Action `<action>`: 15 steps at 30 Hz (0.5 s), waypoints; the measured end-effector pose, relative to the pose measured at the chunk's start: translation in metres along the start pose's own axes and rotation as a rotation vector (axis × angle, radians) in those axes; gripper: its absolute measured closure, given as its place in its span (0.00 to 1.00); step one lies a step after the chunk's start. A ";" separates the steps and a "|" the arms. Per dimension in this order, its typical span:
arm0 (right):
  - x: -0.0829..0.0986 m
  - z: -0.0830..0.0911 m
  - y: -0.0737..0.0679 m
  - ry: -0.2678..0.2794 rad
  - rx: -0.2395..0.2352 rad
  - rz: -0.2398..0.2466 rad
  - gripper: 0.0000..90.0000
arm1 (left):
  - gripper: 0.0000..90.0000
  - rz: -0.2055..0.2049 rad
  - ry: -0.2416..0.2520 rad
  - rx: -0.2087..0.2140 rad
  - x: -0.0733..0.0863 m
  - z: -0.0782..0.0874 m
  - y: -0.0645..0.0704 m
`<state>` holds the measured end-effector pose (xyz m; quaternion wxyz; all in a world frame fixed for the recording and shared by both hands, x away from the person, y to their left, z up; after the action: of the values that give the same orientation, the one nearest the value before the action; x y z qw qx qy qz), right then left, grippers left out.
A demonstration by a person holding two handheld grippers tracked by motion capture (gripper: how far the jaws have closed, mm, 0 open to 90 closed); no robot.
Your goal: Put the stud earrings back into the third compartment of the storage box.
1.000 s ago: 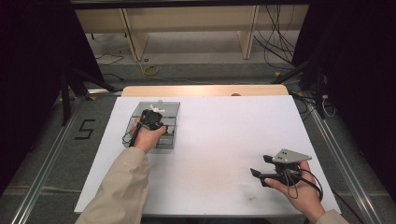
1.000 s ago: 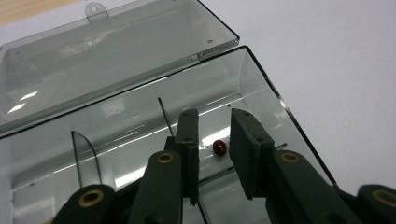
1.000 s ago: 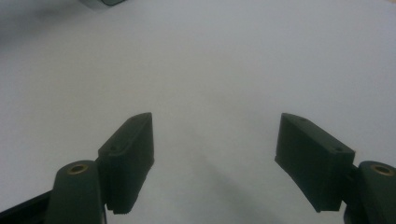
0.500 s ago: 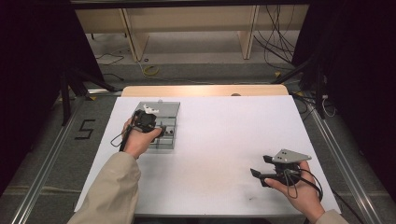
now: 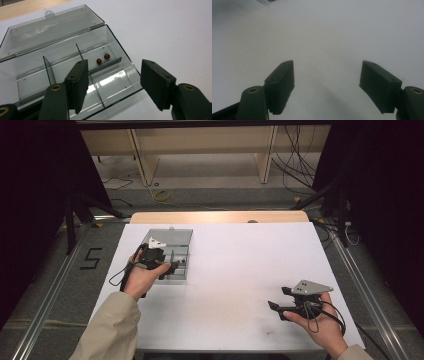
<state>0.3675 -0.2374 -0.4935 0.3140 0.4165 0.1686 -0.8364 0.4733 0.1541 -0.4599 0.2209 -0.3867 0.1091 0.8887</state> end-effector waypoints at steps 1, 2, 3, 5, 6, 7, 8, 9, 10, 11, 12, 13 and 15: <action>0.000 0.000 0.000 0.000 0.000 0.000 0.31 | 0.42 0.004 0.007 0.008 0.001 0.001 0.001; 0.000 0.000 0.000 -0.001 0.000 -0.002 0.31 | 0.42 0.006 0.011 0.020 0.002 0.002 0.001; 0.000 0.000 0.000 -0.001 -0.001 -0.004 0.31 | 0.41 -0.003 0.014 0.030 0.004 0.003 0.001; 0.000 0.000 0.000 -0.001 0.000 -0.005 0.31 | 0.41 -0.016 0.014 0.050 0.007 0.004 0.002; 0.000 0.000 0.000 -0.001 -0.001 -0.005 0.31 | 0.40 -0.022 0.011 0.051 0.010 0.005 0.002; 0.000 0.000 0.000 -0.002 -0.002 -0.004 0.31 | 0.40 -0.023 0.010 0.052 0.012 0.005 0.002; 0.000 0.000 0.000 -0.003 -0.001 -0.003 0.31 | 0.40 -0.029 0.004 0.051 0.015 0.006 0.002; 0.000 0.000 0.000 -0.001 -0.002 -0.001 0.31 | 0.40 -0.036 0.002 0.054 0.018 0.006 0.003; 0.000 0.000 -0.001 -0.001 -0.003 -0.002 0.31 | 0.39 -0.034 0.003 0.059 0.021 0.006 0.005; 0.000 0.001 -0.001 -0.002 -0.003 0.000 0.31 | 0.39 -0.038 0.001 0.066 0.024 0.007 0.006; 0.000 0.001 -0.001 -0.002 -0.004 0.001 0.31 | 0.38 -0.040 0.002 0.069 0.027 0.008 0.008; 0.000 0.001 -0.001 0.001 -0.004 0.000 0.31 | 0.38 -0.050 0.001 0.069 0.029 0.008 0.009; 0.000 0.001 0.000 0.002 -0.003 0.000 0.31 | 0.37 -0.068 0.001 0.066 0.035 0.011 0.013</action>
<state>0.3667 -0.2377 -0.4930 0.3146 0.4168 0.1703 -0.8357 0.4392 0.1575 -0.4778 0.2638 -0.3830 0.1254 0.8764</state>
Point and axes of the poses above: each handheld gripper's, and its own axes: z roughly backward along the jaws, x roughly out of its underside, y roughly to its right, the point moved 6 cm from there along -z, roughly forward along the jaws, and after that the axes turned 1 degree about y, right-handed, at the moved point
